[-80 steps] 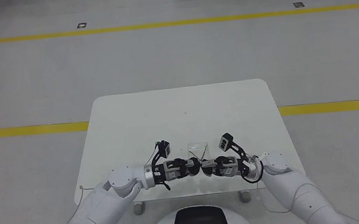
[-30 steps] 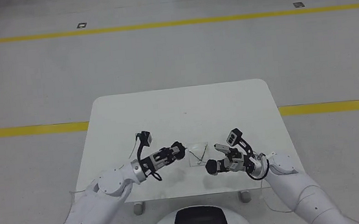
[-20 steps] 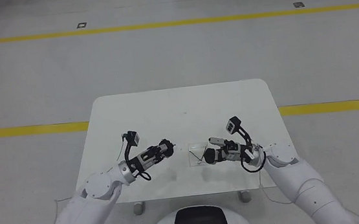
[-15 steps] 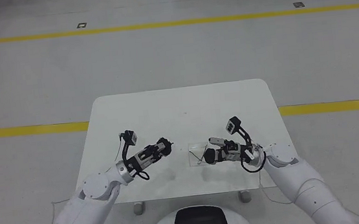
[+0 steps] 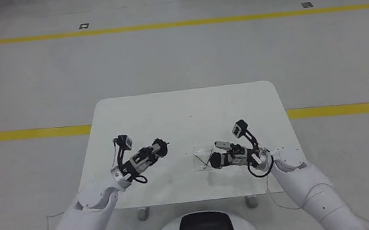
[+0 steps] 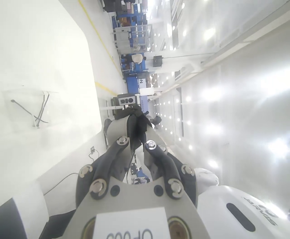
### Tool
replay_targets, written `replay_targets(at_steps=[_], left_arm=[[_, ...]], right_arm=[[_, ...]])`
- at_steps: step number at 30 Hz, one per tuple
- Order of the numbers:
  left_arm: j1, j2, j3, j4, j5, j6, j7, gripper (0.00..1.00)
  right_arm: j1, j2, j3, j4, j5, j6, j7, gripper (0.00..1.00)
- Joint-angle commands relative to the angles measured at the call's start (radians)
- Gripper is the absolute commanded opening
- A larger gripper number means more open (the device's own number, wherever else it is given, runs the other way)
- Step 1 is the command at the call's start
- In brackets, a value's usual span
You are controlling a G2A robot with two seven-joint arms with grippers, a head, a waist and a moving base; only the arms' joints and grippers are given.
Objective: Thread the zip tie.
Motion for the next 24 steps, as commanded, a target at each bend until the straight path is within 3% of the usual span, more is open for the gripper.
replay_targets(at_steps=[1, 6, 21, 24], left_arm=[[0.016, -0.009, -0.025, -0.004, -0.013, 0.000, -0.011, 0.00], [0.045, -0.030, -0.066, -0.011, -0.027, 0.000, -0.043, 0.00], [0.045, -0.030, -0.066, -0.011, -0.027, 0.000, -0.043, 0.00], [0.045, -0.030, -0.066, -0.011, -0.027, 0.000, -0.043, 0.00]], right_arm=[[0.000, 0.000, 0.000, 0.000, 0.000, 0.000, 0.000, 1.00], [0.000, 0.000, 0.000, 0.000, 0.000, 0.000, 0.000, 1.00], [0.000, 0.000, 0.000, 0.000, 0.000, 0.000, 0.000, 1.00], [0.014, 0.004, 0.003, -0.022, -0.080, 0.001, -0.044, 1.00]])
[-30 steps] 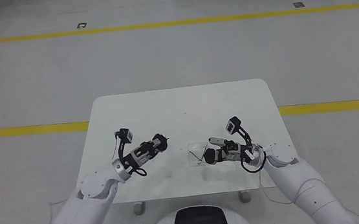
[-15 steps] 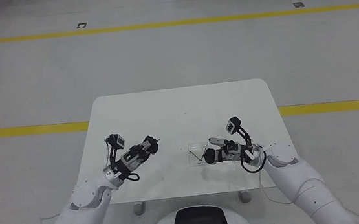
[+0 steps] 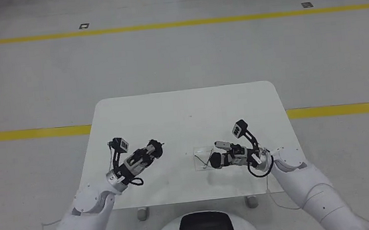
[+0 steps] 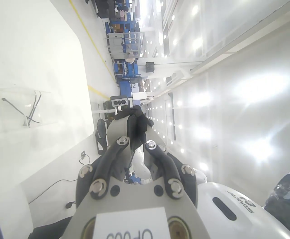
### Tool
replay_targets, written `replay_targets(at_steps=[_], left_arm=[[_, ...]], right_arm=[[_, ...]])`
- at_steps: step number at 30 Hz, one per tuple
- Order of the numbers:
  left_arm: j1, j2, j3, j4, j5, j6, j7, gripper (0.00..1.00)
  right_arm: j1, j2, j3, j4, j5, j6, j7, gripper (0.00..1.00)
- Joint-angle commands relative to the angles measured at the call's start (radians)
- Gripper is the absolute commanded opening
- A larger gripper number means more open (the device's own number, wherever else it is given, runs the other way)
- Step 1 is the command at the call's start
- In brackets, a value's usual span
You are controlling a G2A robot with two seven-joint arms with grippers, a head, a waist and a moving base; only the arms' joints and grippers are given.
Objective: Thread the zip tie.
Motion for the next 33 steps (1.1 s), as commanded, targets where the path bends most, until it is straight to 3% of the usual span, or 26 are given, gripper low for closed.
replay_targets(at_steps=[1, 6, 12, 15, 16, 17, 30, 33], left_arm=[[0.000, 0.000, 0.000, 0.000, 0.000, 0.000, 0.000, 0.00], [0.000, 0.000, 0.000, 0.000, 0.000, 0.000, 0.000, 0.00], [0.000, 0.000, 0.000, 0.000, 0.000, 0.000, 0.000, 0.00], [0.000, 0.000, 0.000, 0.000, 0.000, 0.000, 0.000, 0.00], [0.000, 0.000, 0.000, 0.000, 0.000, 0.000, 0.000, 0.00], [0.000, 0.000, 0.000, 0.000, 0.000, 0.000, 0.000, 0.00], [0.000, 0.000, 0.000, 0.000, 0.000, 0.000, 0.000, 0.00], [-0.006, -0.002, 0.023, -0.009, 0.019, 0.014, 0.020, 0.00]], right_arm=[[0.020, 0.006, 0.005, -0.025, -0.115, 0.004, -0.037, 1.00], [0.075, 0.026, 0.010, -0.112, -0.401, 0.051, -0.063, 1.00], [0.154, 0.039, -0.048, -0.195, -0.761, 0.132, -0.048, 1.00], [0.177, 0.037, -0.071, -0.199, -0.806, 0.112, -0.051, 1.00], [0.186, 0.036, -0.085, -0.200, -0.826, 0.068, -0.044, 1.00], [0.188, 0.036, -0.089, -0.193, -0.833, 0.059, -0.047, 1.00], [0.188, 0.036, -0.089, -0.193, -0.833, 0.059, -0.047, 1.00], [0.189, 0.037, -0.097, -0.202, -0.882, 0.059, -0.066, 1.00]])
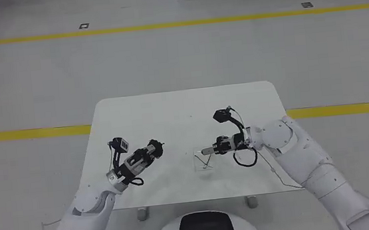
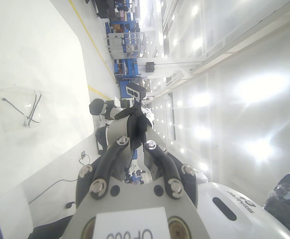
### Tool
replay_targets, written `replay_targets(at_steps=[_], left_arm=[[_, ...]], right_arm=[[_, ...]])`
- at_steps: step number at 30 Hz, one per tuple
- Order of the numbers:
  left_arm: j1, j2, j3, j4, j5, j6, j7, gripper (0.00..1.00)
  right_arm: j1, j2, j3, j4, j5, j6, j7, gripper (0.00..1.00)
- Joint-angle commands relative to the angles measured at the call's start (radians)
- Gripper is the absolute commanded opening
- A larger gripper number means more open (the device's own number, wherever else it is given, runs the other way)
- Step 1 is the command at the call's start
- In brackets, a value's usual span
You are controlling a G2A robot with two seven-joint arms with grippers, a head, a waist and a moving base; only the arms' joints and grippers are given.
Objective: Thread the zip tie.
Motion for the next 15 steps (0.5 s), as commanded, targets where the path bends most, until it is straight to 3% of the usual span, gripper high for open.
replay_targets(at_steps=[1, 8, 12, 15], left_arm=[[-0.002, -0.001, 0.019, -0.001, 0.020, 0.002, 0.008, 0.00], [0.005, -0.005, 0.061, 0.016, 0.075, -0.010, 0.042, 0.00], [0.008, -0.007, 0.065, 0.020, 0.066, -0.010, 0.044, 0.00], [0.009, -0.008, 0.063, 0.017, 0.048, -0.010, 0.040, 0.00]], right_arm=[[0.008, 0.002, -0.011, -0.011, -0.074, 0.005, -0.012, 1.00], [0.078, -0.007, -0.097, -0.016, -0.250, 0.037, 0.040, 1.00], [0.119, -0.022, -0.172, -0.001, -0.294, 0.000, 0.081, 1.00], [0.119, -0.022, -0.172, -0.001, -0.294, 0.000, 0.081, 1.00]])
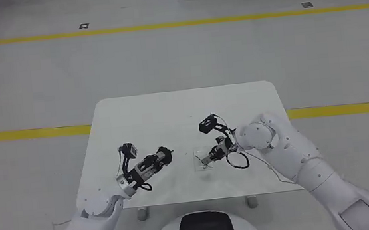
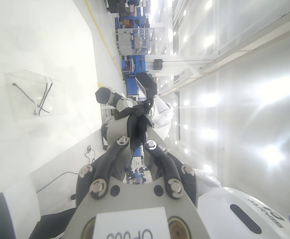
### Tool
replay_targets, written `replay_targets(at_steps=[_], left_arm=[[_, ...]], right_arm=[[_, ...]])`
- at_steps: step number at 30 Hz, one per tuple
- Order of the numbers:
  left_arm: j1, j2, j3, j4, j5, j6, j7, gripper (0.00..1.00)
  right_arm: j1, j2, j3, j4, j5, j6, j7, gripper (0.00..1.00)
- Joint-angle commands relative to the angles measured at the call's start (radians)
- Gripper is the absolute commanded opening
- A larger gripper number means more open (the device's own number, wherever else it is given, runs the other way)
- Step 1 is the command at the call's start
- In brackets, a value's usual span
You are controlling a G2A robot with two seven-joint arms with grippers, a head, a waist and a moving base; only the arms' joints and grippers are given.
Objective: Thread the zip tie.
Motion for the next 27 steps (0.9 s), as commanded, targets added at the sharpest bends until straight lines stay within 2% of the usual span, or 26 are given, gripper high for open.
replay_targets(at_steps=[1, 6, 10, 15, 27], left_arm=[[0.000, -0.001, -0.003, -0.003, -0.010, 0.000, -0.004, 0.00], [0.000, -0.001, -0.003, -0.003, -0.010, 0.000, -0.004, 0.00], [0.000, -0.001, -0.003, -0.003, -0.010, 0.000, -0.004, 0.00], [0.000, -0.001, -0.003, -0.003, -0.010, 0.000, -0.004, 0.00], [0.000, -0.001, -0.003, -0.003, -0.010, 0.000, -0.004, 0.00]], right_arm=[[-0.001, 0.000, 0.002, 0.000, 0.001, 0.002, -0.001, 1.00], [-0.006, 0.000, -0.003, 0.000, -0.010, 0.005, -0.014, 1.00], [0.014, -0.014, -0.056, 0.001, -0.050, 0.021, -0.012, 1.00], [0.065, -0.042, -0.126, 0.055, -0.064, 0.023, -0.023, 1.00], [0.069, -0.046, -0.140, 0.064, -0.088, 0.008, -0.046, 1.00]])
